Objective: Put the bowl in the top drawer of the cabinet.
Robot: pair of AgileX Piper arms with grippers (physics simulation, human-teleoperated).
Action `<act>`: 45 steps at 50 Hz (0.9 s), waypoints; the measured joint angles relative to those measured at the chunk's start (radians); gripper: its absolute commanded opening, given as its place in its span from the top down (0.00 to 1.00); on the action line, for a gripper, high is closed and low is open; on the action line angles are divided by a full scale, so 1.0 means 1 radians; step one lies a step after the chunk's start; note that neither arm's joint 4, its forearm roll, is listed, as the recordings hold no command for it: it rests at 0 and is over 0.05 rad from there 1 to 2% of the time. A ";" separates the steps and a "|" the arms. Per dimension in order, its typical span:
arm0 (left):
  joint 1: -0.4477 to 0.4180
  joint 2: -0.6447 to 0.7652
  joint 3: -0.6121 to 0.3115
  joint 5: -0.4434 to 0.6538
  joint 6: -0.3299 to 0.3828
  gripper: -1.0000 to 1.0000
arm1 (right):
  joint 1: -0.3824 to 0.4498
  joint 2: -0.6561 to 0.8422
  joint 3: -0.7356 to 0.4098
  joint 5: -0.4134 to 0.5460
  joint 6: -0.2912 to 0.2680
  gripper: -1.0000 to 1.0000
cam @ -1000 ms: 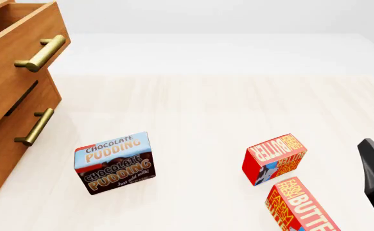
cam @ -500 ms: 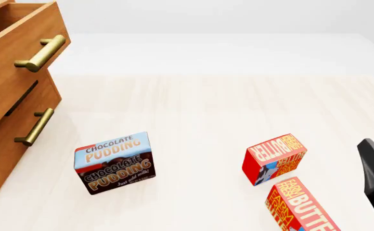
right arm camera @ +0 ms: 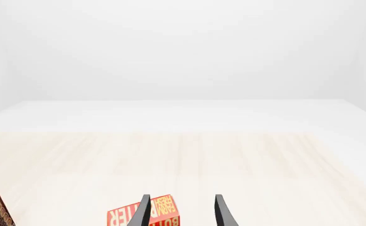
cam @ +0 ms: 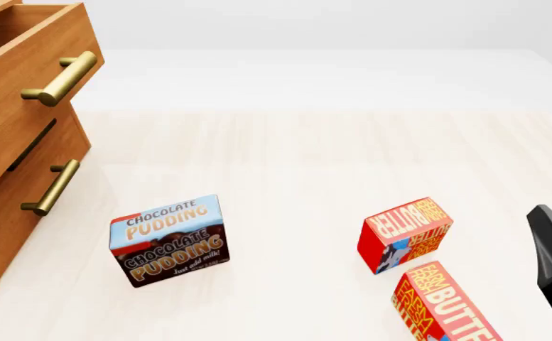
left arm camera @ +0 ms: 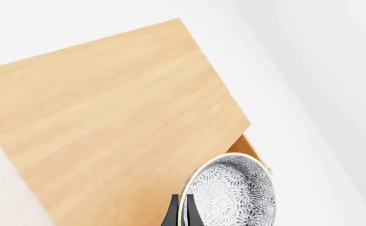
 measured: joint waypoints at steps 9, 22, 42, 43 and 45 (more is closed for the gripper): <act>0.031 0.034 -0.007 0.007 0.017 1.00 | -0.001 0.000 0.000 0.000 0.000 0.00; 0.081 0.092 -0.026 0.012 0.036 1.00 | -0.001 0.000 0.000 0.000 0.000 0.00; 0.096 0.122 -0.012 0.000 0.017 1.00 | -0.001 0.000 0.000 0.000 -0.001 0.00; 0.094 0.121 -0.009 -0.001 0.015 1.00 | -0.001 0.000 0.000 0.000 -0.001 0.00; 0.091 0.119 -0.002 -0.004 0.011 1.00 | -0.002 0.000 0.000 0.000 -0.001 0.00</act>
